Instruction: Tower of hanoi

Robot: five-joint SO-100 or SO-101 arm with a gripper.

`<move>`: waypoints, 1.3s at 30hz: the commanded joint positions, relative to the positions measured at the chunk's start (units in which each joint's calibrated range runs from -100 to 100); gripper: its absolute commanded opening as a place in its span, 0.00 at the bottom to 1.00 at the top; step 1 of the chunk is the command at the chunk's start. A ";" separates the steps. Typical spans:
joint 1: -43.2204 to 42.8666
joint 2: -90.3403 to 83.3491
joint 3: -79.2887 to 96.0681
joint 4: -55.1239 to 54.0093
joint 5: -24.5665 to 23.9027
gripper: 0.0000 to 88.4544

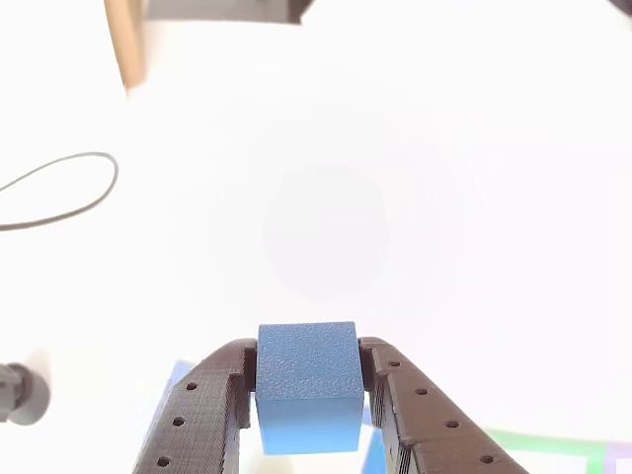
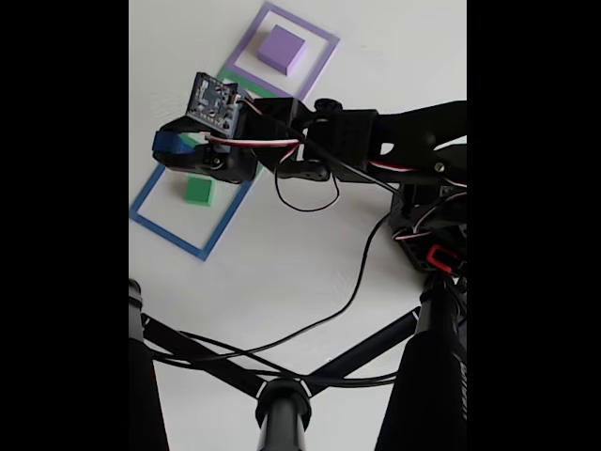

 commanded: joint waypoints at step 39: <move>31.94 -7.35 -51.42 69.68 -5.55 0.05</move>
